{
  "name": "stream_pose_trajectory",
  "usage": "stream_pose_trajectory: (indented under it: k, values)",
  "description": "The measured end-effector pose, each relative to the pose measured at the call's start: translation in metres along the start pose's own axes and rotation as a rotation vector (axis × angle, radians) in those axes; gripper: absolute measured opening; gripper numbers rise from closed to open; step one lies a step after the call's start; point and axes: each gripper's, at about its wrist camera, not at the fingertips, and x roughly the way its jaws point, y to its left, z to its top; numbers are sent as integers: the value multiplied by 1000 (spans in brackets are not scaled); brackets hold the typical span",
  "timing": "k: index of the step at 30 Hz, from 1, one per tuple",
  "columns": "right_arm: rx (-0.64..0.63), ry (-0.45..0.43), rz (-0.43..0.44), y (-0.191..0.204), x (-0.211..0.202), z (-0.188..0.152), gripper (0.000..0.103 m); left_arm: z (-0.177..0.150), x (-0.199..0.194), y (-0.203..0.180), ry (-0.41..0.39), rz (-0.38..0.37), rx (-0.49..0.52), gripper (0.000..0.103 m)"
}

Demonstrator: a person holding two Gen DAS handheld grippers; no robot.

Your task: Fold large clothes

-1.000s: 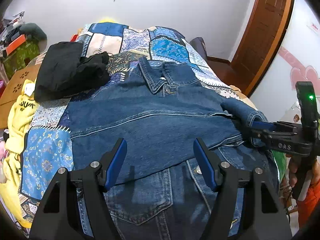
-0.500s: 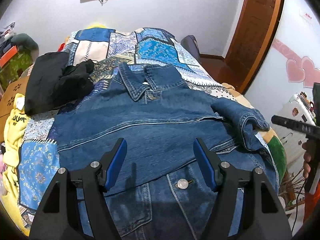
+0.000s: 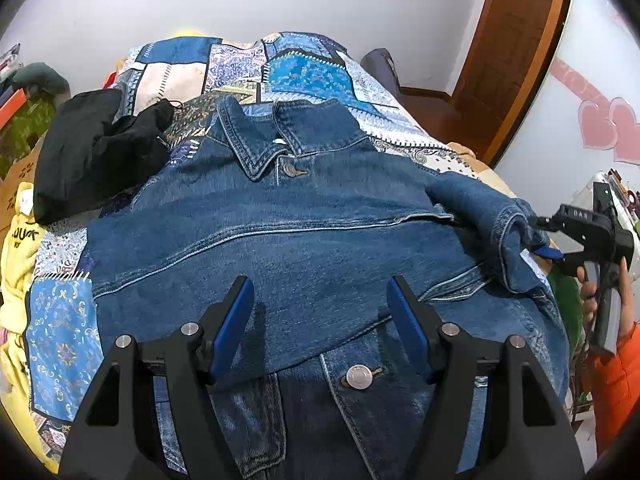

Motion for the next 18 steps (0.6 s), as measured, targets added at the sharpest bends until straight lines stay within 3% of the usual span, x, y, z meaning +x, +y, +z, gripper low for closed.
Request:
stream_pose_trajectory:
  k: [2, 4, 6, 8, 13, 18]
  values:
    - [6, -12, 3, 1, 3, 3, 55, 0, 2, 0, 3, 4, 0, 68]
    - [3, -32, -18, 2, 4, 6, 46, 0, 3, 2, 4, 7, -3, 68]
    - [5, -53, -40, 3, -2, 6, 26, 0, 3, 3, 3, 10, -7, 68]
    - [7, -72, -26, 3, -6, 8, 18, 0, 1, 5, -3, 10, -9, 68]
    - [-98, -145, -18, 33, -31, 9, 15, -1, -7, 11, -23, 11, -16, 68]
    - [-305, -235, 33, 108, -76, 0, 14, -1, -23, 25, -60, 12, -41, 68]
